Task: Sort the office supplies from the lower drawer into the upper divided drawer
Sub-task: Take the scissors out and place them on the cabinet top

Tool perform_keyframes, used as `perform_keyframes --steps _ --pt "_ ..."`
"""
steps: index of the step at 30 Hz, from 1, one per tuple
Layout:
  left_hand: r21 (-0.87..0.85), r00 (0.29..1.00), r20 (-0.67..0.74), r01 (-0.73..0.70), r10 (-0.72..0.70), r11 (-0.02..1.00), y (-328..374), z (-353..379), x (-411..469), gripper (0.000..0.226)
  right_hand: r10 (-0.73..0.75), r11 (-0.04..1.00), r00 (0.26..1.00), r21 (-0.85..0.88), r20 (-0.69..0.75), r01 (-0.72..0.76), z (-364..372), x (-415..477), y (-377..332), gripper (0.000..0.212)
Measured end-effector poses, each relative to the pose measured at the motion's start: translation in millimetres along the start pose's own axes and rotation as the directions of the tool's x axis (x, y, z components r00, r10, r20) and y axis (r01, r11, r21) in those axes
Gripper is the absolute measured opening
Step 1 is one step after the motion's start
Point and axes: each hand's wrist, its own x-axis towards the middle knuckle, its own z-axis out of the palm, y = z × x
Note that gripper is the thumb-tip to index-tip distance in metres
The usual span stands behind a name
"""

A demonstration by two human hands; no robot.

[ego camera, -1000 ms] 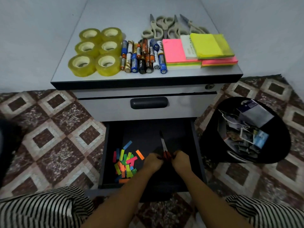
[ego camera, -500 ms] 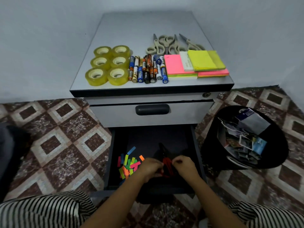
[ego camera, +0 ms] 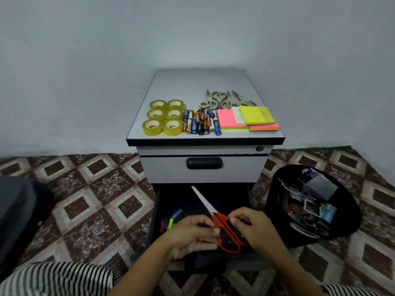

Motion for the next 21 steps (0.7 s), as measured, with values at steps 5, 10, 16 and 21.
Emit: perform_keyframes --steps 5,10,16,21 --pt "0.098 0.986 0.019 -0.166 0.165 0.981 53.6 9.2 -23.1 0.013 -0.12 0.993 0.99 0.0 -0.071 0.12 -33.5 7.1 -51.6 0.016" --pt "0.173 0.955 0.023 -0.294 0.295 0.94 119.2 15.1 -37.3 0.015 -0.222 0.967 0.961 0.087 -0.164 0.238 -62.7 30.3 -104.5 0.017" --pt "0.217 0.913 -0.033 -0.39 0.406 0.895 189.8 11.5 -29.5 0.018 -0.233 0.958 0.936 0.105 -0.265 0.268 -81.1 89.6 -149.5 0.02" --pt "0.272 0.884 -0.133 -0.402 0.447 0.875 238.4 2.0 -11.1 0.011 -0.226 0.969 0.938 0.036 -0.261 0.244 -91.3 143.4 -170.4 0.01"
